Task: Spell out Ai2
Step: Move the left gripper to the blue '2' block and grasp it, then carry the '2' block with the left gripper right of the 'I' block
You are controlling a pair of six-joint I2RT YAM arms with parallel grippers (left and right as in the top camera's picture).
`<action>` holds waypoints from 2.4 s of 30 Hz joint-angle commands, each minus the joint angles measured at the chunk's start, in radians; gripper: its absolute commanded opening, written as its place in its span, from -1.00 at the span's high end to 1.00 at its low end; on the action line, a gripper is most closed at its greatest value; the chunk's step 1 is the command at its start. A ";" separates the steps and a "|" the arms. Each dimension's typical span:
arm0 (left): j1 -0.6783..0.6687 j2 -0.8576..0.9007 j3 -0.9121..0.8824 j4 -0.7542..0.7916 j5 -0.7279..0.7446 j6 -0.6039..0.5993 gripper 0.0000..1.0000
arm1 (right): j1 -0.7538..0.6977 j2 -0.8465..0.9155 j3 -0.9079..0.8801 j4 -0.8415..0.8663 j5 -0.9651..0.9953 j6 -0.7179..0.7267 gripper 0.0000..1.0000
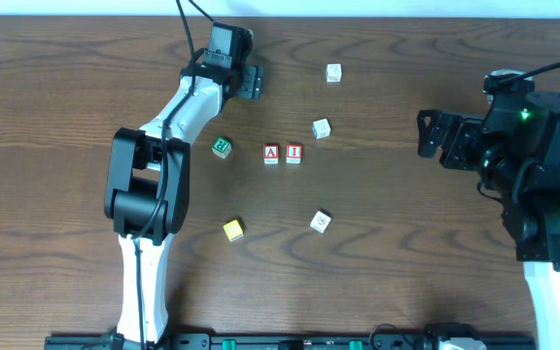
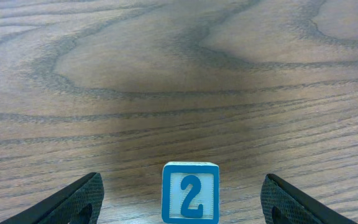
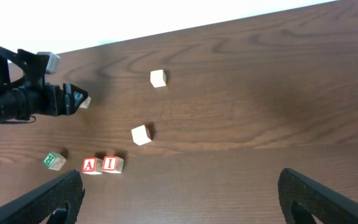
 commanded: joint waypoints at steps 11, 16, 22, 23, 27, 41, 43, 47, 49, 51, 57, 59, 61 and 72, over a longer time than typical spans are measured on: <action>0.005 0.072 0.026 -0.008 0.030 0.010 -0.55 | -0.014 0.000 0.013 0.002 -0.046 -0.008 -0.98; 0.005 0.073 0.026 0.002 0.032 -0.004 -0.26 | -0.014 0.000 0.013 0.001 -0.046 -0.011 -0.98; 0.005 0.073 0.026 0.002 0.037 -0.009 0.03 | -0.014 0.000 0.013 0.000 -0.045 -0.011 -0.98; 0.004 0.073 0.026 0.001 0.037 -0.013 0.07 | -0.014 0.000 0.013 -0.002 -0.045 -0.011 -0.99; 0.004 0.073 0.026 0.001 0.037 -0.052 0.15 | -0.014 0.000 0.013 -0.005 -0.045 -0.011 -0.98; 0.004 0.051 0.031 -0.015 0.037 -0.057 0.43 | -0.014 0.000 0.013 -0.010 -0.045 -0.011 -0.98; 0.002 0.034 0.041 -0.033 0.037 -0.057 0.46 | -0.014 0.000 0.013 -0.009 -0.045 -0.011 -0.99; -0.015 -0.027 0.078 -0.113 0.033 -0.057 0.60 | -0.014 -0.002 0.013 0.001 -0.044 -0.023 -0.99; -0.034 -0.070 0.086 -0.154 0.022 -0.056 0.72 | -0.015 -0.006 0.013 0.002 -0.044 -0.023 -0.98; -0.062 -0.126 0.086 -0.192 -0.017 -0.057 0.87 | -0.015 -0.014 0.013 0.002 -0.045 -0.039 -0.98; -0.187 -0.264 0.085 -0.390 -0.024 -0.159 0.88 | -0.031 -0.111 0.018 -0.016 -0.044 -0.087 -0.98; -0.239 -0.269 0.085 -0.456 -0.024 -0.251 0.88 | -0.050 -0.166 0.025 -0.048 -0.045 -0.109 -0.98; -0.290 -0.267 0.066 -0.481 -0.023 -0.305 0.88 | -0.069 -0.218 0.025 -0.095 -0.045 -0.129 -0.98; -0.551 -0.182 0.003 -0.521 -0.233 -0.608 0.88 | -0.089 -0.309 0.025 -0.330 -0.073 -0.150 -0.98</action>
